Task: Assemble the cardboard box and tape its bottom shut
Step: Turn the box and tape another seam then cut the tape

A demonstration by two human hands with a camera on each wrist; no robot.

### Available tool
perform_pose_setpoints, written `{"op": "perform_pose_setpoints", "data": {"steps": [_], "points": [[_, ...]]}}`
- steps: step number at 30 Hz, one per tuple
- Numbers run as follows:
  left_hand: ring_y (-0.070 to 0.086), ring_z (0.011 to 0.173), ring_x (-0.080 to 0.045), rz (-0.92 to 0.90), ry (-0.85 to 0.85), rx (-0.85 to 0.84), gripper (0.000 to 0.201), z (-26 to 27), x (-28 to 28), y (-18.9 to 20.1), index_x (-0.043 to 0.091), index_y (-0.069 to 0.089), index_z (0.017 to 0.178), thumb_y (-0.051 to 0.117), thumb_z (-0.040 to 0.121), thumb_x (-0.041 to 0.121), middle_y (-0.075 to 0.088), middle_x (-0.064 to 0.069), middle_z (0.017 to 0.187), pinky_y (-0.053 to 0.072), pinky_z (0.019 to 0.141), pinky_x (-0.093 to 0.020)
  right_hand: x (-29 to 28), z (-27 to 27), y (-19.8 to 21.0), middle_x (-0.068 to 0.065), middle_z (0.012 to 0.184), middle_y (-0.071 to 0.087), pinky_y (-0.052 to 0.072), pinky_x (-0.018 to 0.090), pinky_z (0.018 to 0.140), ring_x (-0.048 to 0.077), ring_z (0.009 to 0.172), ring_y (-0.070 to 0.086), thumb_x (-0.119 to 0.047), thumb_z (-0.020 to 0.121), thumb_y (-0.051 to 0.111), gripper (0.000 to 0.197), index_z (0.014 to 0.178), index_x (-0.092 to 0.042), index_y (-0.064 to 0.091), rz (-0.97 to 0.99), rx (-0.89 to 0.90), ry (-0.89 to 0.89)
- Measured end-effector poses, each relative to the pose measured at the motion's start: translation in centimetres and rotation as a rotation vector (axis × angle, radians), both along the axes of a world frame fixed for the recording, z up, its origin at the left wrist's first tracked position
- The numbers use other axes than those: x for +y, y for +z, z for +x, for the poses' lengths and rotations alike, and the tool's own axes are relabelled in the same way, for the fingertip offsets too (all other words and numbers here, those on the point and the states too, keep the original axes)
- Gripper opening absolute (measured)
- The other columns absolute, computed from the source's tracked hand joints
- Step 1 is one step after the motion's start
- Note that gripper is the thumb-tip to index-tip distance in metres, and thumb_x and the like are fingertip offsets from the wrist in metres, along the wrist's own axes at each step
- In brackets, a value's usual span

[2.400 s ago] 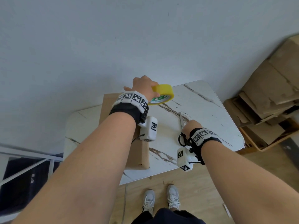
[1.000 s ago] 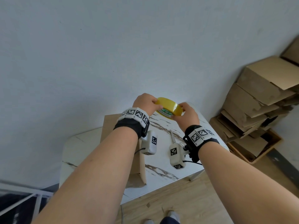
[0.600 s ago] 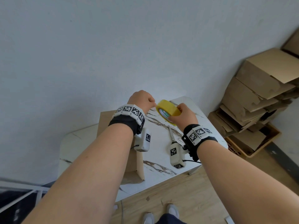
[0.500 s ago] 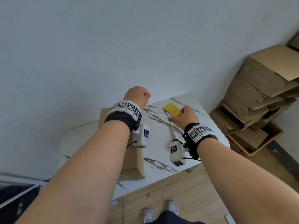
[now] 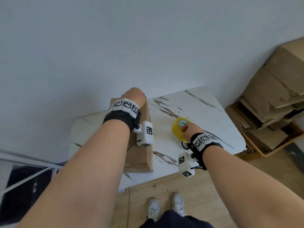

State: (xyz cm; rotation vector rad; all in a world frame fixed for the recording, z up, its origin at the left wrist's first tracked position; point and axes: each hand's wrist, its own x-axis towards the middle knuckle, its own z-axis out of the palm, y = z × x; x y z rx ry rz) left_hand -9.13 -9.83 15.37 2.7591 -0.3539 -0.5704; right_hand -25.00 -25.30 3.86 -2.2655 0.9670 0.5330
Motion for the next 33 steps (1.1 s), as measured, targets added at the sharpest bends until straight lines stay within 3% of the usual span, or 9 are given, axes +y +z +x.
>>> {"op": "perform_pose_setpoints", "data": {"steps": [4,6,9,12,15,18,23,27,33], "points": [[0.052,0.124,-0.030,-0.002,-0.071,-0.036,0.038,-0.3,0.5,0.4,0.011,0.060,0.128,0.037,0.098,0.011,0.055,-0.009,0.136,0.041,0.105,-0.036,0.8,0.5,-0.2,0.003,0.074,0.048,0.040,0.030,0.073,0.023,0.074,0.050,-0.003,0.094,0.045,0.021,0.075,-0.012,0.050,-0.019,0.112,0.055],[0.044,0.133,-0.028,-0.021,-0.091,-0.039,0.042,-0.3,1.0,0.6,0.012,0.050,0.137,0.036,0.098,0.008,0.046,-0.007,0.145,0.036,0.109,-0.035,1.0,0.7,-0.1,0.009,0.095,0.060,0.044,0.030,0.082,0.026,0.092,0.057,-0.005,0.097,0.046,0.015,0.094,-0.006,0.060,0.004,0.172,0.104],[0.044,0.133,-0.025,-0.027,-0.117,-0.034,0.043,0.0,2.1,0.6,0.016,0.048,0.138,0.043,0.096,0.009,0.045,-0.003,0.145,0.036,0.109,-0.033,0.7,1.3,-0.2,0.018,0.127,0.060,0.048,0.039,0.099,0.033,0.118,0.058,-0.009,0.093,0.051,0.035,0.128,-0.002,0.058,0.096,0.078,0.030],[0.053,0.117,-0.024,-0.032,-0.138,-0.036,0.027,0.1,3.0,1.0,0.024,0.063,0.110,0.052,0.090,0.010,0.056,-0.004,0.124,0.040,0.101,-0.030,0.8,2.5,1.3,0.017,0.113,0.067,0.054,0.043,0.091,0.033,0.104,0.065,-0.011,0.094,0.046,0.028,0.115,-0.004,0.064,0.098,-0.116,-0.097],[0.050,0.126,-0.021,-0.041,-0.136,-0.026,0.038,0.3,3.6,0.9,0.024,0.059,0.125,0.056,0.089,0.014,0.052,0.003,0.137,0.037,0.109,-0.037,1.7,4.6,4.3,0.014,0.093,0.070,0.057,0.043,0.086,0.030,0.083,0.067,-0.016,0.092,0.051,0.020,0.096,-0.005,0.066,0.229,-0.353,-0.199],[0.051,0.126,-0.020,-0.065,-0.140,-0.010,0.042,0.4,4.1,0.6,0.029,0.057,0.127,0.059,0.086,0.019,0.052,0.005,0.139,0.038,0.108,-0.039,2.7,6.5,7.1,0.011,0.085,0.065,0.056,0.038,0.078,0.024,0.070,0.059,-0.018,0.095,0.055,0.017,0.097,-0.002,0.061,0.469,-0.482,-0.272],[0.054,0.120,-0.021,-0.071,-0.161,-0.037,0.039,0.5,4.5,0.1,0.034,0.058,0.123,0.060,0.084,0.027,0.056,0.007,0.134,0.041,0.104,-0.041,4.5,8.6,9.1,0.012,0.095,0.065,0.058,0.038,0.081,0.026,0.077,0.064,-0.018,0.097,0.054,0.020,0.110,-0.004,0.056,0.706,-0.501,-0.332],[0.052,0.122,-0.018,-0.072,-0.171,-0.049,0.039,0.5,4.6,-0.1,0.036,0.057,0.123,0.059,0.085,0.029,0.055,0.010,0.135,0.040,0.105,-0.041,5.1,9.6,9.3,0.011,0.085,0.064,0.057,0.031,0.068,0.020,0.066,0.062,-0.005,0.092,0.058,0.010,0.102,-0.004,0.059,0.657,-0.564,-0.351],[0.050,0.124,-0.020,-0.089,-0.184,-0.028,0.039,0.6,4.6,-0.3,0.039,0.055,0.124,0.058,0.086,0.032,0.056,0.008,0.134,0.038,0.106,-0.039,5.7,10.2,8.7,0.012,0.075,0.061,0.056,0.030,0.066,0.020,0.062,0.060,0.005,0.089,0.059,0.010,0.088,-0.004,0.058,0.612,-0.506,-0.403]]}}
